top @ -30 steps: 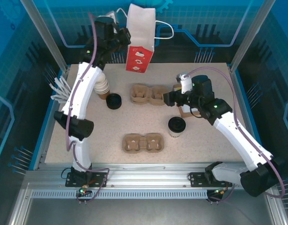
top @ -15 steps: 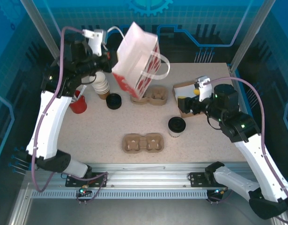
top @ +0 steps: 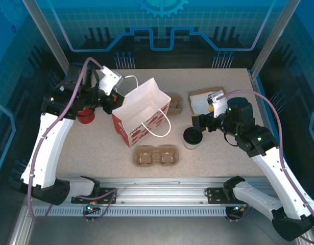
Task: Pack the takeout coffee
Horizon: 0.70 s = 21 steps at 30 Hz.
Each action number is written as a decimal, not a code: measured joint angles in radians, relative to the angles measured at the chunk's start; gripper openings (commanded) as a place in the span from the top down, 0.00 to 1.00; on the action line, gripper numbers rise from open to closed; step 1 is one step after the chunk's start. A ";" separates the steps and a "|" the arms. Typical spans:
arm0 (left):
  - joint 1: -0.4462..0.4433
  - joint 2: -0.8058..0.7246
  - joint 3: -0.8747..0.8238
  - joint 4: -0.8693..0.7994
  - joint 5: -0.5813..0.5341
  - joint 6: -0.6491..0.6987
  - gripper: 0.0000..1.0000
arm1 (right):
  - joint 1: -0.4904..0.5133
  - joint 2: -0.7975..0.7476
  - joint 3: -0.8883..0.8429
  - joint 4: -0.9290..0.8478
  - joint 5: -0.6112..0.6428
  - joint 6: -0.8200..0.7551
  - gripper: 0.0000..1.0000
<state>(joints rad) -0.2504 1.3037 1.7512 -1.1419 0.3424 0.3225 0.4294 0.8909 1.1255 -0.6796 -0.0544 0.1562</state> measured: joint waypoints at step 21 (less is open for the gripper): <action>0.008 0.240 0.037 -0.046 0.117 0.260 1.00 | 0.000 0.024 -0.048 0.051 -0.017 0.012 0.17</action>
<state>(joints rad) -0.2420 1.5436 1.7878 -1.1877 0.4591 0.5827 0.4294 0.9154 1.0771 -0.6289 -0.0715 0.1680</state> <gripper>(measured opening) 0.067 0.831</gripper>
